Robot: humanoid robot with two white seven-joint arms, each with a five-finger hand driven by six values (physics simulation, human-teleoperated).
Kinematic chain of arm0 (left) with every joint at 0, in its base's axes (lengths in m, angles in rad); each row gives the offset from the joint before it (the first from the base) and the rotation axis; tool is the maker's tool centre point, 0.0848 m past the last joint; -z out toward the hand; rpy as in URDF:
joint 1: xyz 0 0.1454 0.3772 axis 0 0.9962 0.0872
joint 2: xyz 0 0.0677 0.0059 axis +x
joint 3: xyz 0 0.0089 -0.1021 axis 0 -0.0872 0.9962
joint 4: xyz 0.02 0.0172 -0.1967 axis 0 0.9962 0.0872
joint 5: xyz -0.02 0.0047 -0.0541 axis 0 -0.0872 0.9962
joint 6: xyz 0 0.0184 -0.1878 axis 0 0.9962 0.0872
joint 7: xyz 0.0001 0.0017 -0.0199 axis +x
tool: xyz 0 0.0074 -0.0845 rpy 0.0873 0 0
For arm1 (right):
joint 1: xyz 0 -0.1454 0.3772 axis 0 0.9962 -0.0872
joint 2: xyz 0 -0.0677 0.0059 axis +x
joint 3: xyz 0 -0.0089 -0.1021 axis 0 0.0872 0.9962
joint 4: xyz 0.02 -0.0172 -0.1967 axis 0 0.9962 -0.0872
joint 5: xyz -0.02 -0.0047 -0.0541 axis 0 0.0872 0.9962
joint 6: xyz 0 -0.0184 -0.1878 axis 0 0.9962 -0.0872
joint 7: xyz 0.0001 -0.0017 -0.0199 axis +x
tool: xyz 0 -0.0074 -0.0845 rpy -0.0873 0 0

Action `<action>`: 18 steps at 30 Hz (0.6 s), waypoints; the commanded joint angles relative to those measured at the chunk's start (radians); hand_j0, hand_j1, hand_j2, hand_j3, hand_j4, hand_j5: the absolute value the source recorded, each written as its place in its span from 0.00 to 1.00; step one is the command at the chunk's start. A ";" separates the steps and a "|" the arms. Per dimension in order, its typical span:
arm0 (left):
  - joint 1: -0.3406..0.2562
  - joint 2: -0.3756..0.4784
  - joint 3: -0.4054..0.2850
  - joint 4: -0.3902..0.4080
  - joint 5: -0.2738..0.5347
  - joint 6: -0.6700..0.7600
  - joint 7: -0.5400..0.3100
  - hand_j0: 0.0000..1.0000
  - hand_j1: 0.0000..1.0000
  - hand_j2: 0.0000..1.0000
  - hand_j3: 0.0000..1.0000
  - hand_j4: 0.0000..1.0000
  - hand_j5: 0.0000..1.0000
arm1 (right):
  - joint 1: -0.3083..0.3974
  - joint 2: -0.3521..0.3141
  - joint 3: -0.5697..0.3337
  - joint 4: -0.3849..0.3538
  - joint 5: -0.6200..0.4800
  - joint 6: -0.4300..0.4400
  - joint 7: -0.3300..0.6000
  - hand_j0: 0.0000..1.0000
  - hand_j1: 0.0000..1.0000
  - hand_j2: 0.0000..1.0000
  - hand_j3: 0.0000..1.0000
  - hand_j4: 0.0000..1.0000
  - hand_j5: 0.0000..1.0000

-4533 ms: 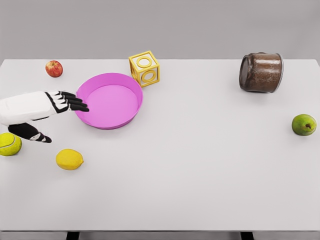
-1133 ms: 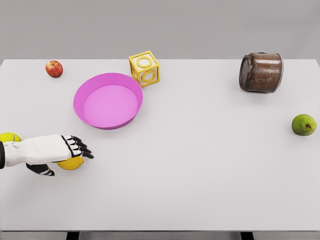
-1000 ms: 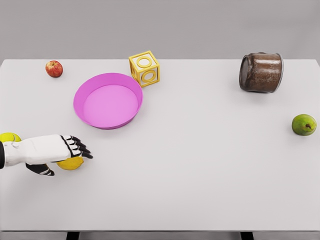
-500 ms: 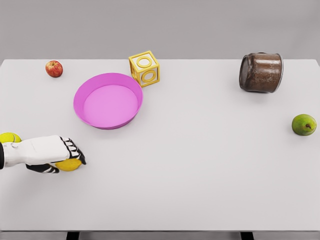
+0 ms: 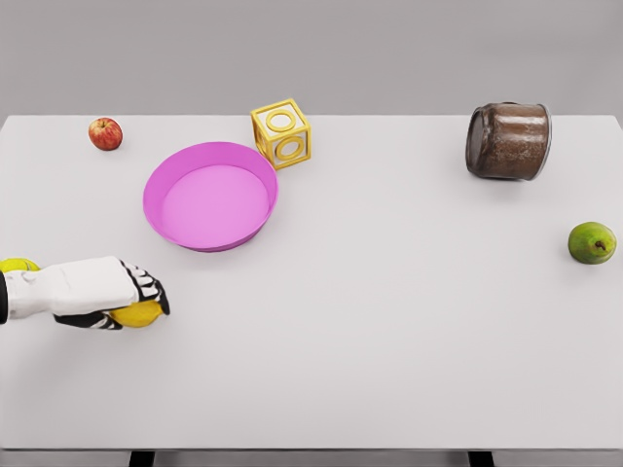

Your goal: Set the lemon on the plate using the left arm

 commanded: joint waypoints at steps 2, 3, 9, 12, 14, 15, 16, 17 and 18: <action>0.000 0.001 0.007 -0.020 0.029 0.002 0.001 0.48 0.48 0.48 0.48 0.48 0.48 | 0.000 0.000 0.000 0.001 0.000 0.000 0.000 1.00 1.00 1.00 1.00 1.00 1.00; 0.000 0.001 0.007 -0.024 0.032 0.002 0.001 0.48 0.48 0.48 0.48 0.48 0.48 | 0.000 0.000 0.000 0.001 0.000 0.000 0.000 1.00 1.00 1.00 1.00 1.00 1.00; -0.002 0.003 0.028 -0.031 0.076 0.002 0.001 0.46 0.46 0.46 0.46 0.46 0.46 | 0.000 0.000 0.000 -0.001 0.000 0.000 0.000 1.00 1.00 1.00 1.00 1.00 1.00; -0.002 0.003 0.039 -0.031 0.100 0.002 0.001 0.46 0.46 0.46 0.46 0.46 0.46 | 0.000 0.000 0.000 -0.001 0.000 0.000 0.000 1.00 1.00 1.00 1.00 1.00 1.00; -0.003 0.001 0.050 -0.031 0.121 0.002 0.001 0.46 0.46 0.46 0.46 0.46 0.46 | 0.000 0.000 0.000 -0.001 0.000 0.000 0.000 1.00 1.00 1.00 1.00 1.00 1.00; -0.003 0.001 0.053 -0.031 0.129 0.002 0.001 0.46 0.46 0.46 0.46 0.46 0.46 | 0.000 0.000 0.000 0.001 0.000 0.000 0.000 1.00 1.00 1.00 1.00 1.00 1.00; -0.003 0.001 0.064 -0.031 0.130 0.002 0.001 0.46 0.46 0.46 0.46 0.46 0.46 | 0.000 0.000 0.000 -0.001 0.000 0.000 0.000 1.00 1.00 1.00 1.00 1.00 1.00; -0.003 0.001 0.071 -0.031 0.130 0.002 0.001 0.46 0.46 0.46 0.46 0.46 0.46 | 0.000 0.000 0.000 -0.001 0.000 0.000 0.000 1.00 1.00 1.00 1.00 1.00 1.00; -0.003 0.000 0.074 -0.030 0.132 0.002 0.001 0.46 0.46 0.46 0.46 0.46 0.46 | 0.000 0.000 0.000 -0.001 0.000 0.000 0.000 1.00 1.00 1.00 1.00 1.00 1.00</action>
